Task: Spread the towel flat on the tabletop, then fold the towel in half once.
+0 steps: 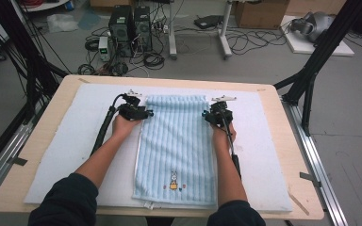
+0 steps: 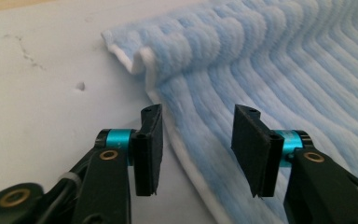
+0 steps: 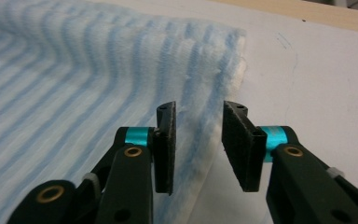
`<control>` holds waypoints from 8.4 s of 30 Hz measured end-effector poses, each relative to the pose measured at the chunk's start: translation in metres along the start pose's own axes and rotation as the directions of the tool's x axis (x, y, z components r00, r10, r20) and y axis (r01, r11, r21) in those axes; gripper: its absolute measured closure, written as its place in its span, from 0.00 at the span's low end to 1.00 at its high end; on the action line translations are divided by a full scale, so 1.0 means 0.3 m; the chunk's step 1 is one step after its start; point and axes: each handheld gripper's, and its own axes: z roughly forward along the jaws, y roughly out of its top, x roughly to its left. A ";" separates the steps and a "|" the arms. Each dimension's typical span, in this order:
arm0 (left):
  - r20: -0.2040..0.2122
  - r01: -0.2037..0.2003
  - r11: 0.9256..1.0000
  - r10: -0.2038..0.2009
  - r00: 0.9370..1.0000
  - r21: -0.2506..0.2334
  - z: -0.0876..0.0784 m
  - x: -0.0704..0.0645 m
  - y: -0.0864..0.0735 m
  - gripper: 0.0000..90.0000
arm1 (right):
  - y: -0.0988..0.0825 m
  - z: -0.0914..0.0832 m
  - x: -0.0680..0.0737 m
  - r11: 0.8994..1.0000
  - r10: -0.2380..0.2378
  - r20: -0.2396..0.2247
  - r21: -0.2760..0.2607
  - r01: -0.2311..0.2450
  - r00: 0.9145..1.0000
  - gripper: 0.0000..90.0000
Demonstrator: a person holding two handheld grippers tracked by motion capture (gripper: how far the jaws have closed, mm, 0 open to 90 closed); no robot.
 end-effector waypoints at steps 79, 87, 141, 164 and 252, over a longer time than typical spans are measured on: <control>0.254 -0.153 0.988 0.145 0.956 0.014 -0.520 -0.375 -0.492 0.95 | -0.452 -0.557 0.310 0.968 -0.189 -0.297 0.105 0.229 0.936 0.94; 0.289 -0.147 0.989 0.135 0.948 0.021 -0.577 -0.389 -0.530 0.87 | -0.474 -0.607 0.332 0.960 -0.210 -0.315 0.112 0.256 0.926 0.93; -0.031 -0.009 1.000 0.008 0.999 -0.018 -0.061 -0.073 -0.077 0.88 | -0.099 -0.088 0.058 0.995 -0.055 -0.063 0.075 0.059 0.997 0.94; -0.096 0.048 0.998 -0.051 0.994 -0.033 -0.032 -0.063 -0.054 0.94 | -0.005 0.017 0.039 0.987 -0.127 0.099 0.110 0.115 0.987 0.98; 0.111 0.092 0.982 -0.074 0.991 -0.166 -0.183 0.012 -0.033 0.32 | -0.235 -0.392 0.017 0.986 -0.119 -0.139 -0.134 0.100 0.983 0.12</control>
